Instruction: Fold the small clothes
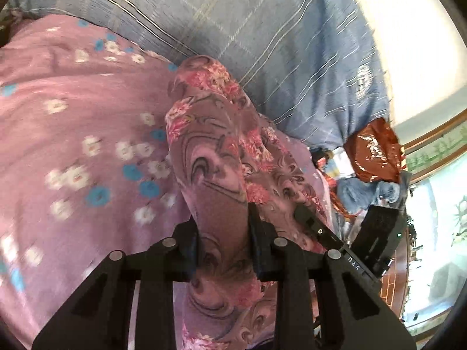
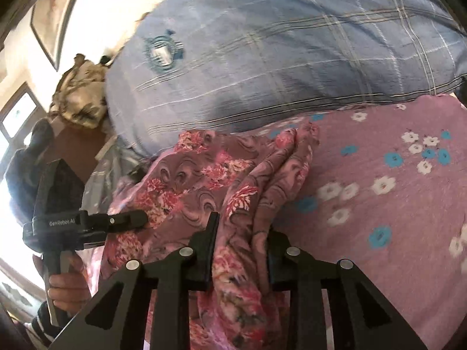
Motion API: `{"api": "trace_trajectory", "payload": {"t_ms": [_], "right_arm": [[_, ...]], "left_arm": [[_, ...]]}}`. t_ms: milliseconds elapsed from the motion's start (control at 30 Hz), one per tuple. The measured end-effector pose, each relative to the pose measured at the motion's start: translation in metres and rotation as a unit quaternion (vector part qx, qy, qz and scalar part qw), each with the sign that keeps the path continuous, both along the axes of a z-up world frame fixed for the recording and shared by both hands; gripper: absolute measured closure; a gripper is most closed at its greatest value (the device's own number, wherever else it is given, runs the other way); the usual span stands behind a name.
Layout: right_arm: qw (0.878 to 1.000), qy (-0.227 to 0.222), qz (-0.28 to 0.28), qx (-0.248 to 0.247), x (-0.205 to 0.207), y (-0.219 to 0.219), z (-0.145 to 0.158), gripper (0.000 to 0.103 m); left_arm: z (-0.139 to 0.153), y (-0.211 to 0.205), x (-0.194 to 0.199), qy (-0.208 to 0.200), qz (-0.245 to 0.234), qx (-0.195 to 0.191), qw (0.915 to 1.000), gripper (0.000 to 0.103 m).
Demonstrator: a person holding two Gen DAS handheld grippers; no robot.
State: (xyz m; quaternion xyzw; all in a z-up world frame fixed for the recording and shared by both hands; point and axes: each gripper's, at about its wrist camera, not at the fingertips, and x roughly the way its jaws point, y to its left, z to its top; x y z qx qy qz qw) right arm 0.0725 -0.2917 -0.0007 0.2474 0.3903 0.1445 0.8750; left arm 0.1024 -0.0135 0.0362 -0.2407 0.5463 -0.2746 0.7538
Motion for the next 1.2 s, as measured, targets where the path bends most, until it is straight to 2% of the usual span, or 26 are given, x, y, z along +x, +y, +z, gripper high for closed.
{"api": "trace_trajectory", "payload": {"t_ms": [133,233,433,533,633,667,700,767,900,967,1033,1100,1133,1200], "right_arm": [[0.999,-0.021,0.026,0.021,-0.024,0.029,0.008,0.076],[0.999,-0.015,0.038,0.029,-0.036,0.052,-0.001,0.076],[0.999,0.012,0.046,0.003,-0.041,0.08,-0.03,0.076],[0.999,0.02,0.039,-0.006,-0.045,0.076,-0.039,0.075],[0.999,0.022,0.031,-0.012,-0.044,0.071,-0.044,0.07],[0.999,0.023,0.029,-0.018,-0.043,0.069,-0.046,0.066],[0.999,0.025,0.023,-0.028,-0.043,0.068,-0.05,0.056],[0.999,0.029,0.016,-0.04,-0.04,0.063,-0.058,0.046],[0.999,0.022,0.018,-0.039,-0.041,0.06,-0.06,0.044],[0.998,0.032,0.006,-0.05,-0.04,0.061,-0.052,0.039],[0.998,0.011,-0.021,-0.06,-0.044,0.058,-0.034,0.039],[0.998,-0.027,-0.017,-0.062,-0.047,0.061,-0.019,0.04],[0.997,-0.039,-0.007,-0.065,-0.045,0.065,-0.015,0.04],[0.994,-0.056,0.015,-0.093,-0.041,0.08,-0.011,0.04]], "left_arm": [[0.005,0.033,-0.032,-0.017,0.008,0.008,0.9998,0.077],[-0.004,0.052,-0.046,-0.017,0.015,0.023,0.9995,0.077],[-0.049,0.066,-0.051,0.004,0.019,0.064,0.9978,0.076],[-0.061,0.067,-0.052,-0.002,0.017,0.076,0.9969,0.066],[-0.068,0.068,-0.05,0.002,0.021,0.073,0.9971,0.057],[-0.07,0.068,-0.048,0.0,0.023,0.076,0.9968,0.048],[-0.074,0.068,-0.047,-0.005,0.024,0.084,0.9962,0.039],[-0.08,0.069,-0.047,-0.02,0.018,0.079,0.9965,0.038],[-0.069,0.074,-0.053,-0.031,0.004,0.099,0.9945,0.039],[-0.046,0.078,-0.059,-0.067,0.001,0.104,0.9923,0.041],[-0.018,0.076,-0.062,-0.124,0.001,0.116,0.9855,0.039],[-0.002,0.062,-0.058,-0.163,-0.008,0.141,0.9764,0.035],[0.0,0.049,-0.052,-0.177,-0.016,0.158,0.9712,0.034],[-0.01,0.03,-0.035,-0.176,-0.028,0.193,0.9649,0.034]]}}
